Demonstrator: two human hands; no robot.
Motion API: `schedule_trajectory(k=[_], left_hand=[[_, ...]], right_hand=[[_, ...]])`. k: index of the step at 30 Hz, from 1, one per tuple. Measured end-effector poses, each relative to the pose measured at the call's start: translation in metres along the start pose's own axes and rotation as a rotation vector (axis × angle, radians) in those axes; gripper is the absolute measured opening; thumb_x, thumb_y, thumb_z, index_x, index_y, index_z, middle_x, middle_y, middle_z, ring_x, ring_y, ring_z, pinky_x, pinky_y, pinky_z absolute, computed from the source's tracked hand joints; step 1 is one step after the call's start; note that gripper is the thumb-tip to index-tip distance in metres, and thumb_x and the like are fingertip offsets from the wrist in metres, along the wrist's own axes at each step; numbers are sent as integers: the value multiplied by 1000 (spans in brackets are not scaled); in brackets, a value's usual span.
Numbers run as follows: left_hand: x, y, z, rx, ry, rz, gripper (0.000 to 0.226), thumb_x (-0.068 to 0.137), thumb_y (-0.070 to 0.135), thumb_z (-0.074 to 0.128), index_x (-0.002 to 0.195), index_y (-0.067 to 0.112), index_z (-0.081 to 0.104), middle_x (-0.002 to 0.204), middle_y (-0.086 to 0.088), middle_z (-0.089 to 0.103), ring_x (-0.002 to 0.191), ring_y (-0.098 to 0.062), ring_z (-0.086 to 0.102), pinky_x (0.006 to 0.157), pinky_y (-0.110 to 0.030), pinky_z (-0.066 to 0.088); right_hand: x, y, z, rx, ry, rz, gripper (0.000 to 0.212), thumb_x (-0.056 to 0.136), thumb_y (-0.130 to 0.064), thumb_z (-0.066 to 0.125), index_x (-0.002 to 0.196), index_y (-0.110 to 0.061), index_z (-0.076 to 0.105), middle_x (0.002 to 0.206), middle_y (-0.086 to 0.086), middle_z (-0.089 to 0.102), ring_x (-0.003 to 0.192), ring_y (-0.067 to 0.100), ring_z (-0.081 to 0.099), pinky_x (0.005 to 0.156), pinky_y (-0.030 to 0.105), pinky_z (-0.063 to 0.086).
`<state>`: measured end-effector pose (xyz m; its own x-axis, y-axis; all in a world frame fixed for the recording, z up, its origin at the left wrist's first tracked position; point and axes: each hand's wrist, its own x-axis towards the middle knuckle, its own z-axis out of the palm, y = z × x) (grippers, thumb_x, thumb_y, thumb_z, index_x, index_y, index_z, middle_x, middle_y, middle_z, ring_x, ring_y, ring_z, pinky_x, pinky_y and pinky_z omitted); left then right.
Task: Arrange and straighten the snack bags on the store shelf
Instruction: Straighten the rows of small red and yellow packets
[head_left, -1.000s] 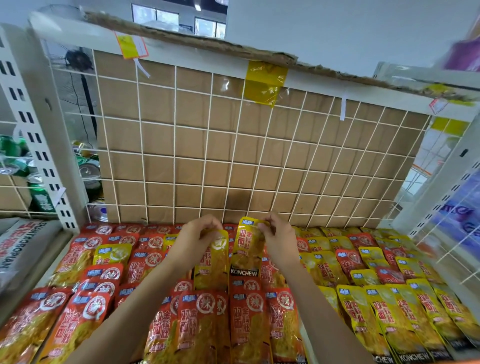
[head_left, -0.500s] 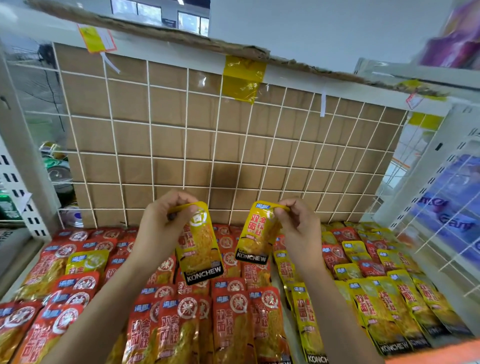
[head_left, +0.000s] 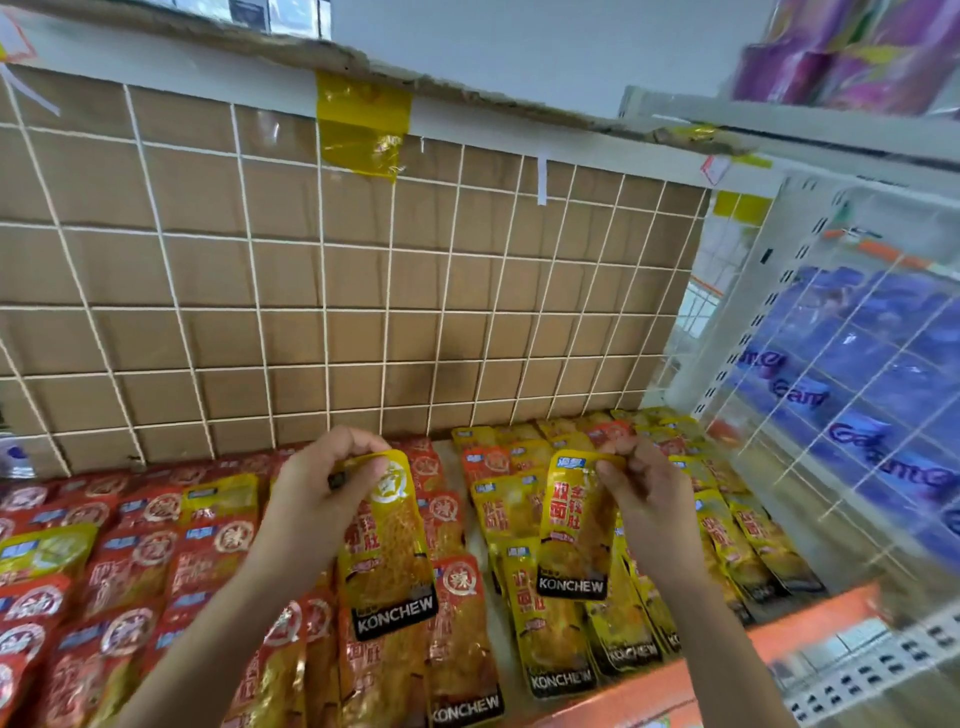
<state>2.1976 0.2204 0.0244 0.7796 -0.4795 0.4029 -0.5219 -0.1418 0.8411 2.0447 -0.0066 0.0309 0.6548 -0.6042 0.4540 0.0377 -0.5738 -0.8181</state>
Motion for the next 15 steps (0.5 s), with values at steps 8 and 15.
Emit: schedule_trajectory(k=[8,15], left_hand=[[0,16,61,-40,-114,45,29,84,-1,61,76,27,60,78,16,64,67,3,56,60,-5,38],[-1,25,114,-54,-152,-20,21,85,-1,61,80,20,61,71,4,63,69,1,57,62,-6,39]], right_hand=[[-3,41,-50,-23,21,121,24,87,3,56,77,-19,56,60,-1,50,55,5,41,52,19,31],[4,75,-86,-55,16,167,27,86,2,56,76,-23,56,53,-8,53,49,2,44,51,21,35]])
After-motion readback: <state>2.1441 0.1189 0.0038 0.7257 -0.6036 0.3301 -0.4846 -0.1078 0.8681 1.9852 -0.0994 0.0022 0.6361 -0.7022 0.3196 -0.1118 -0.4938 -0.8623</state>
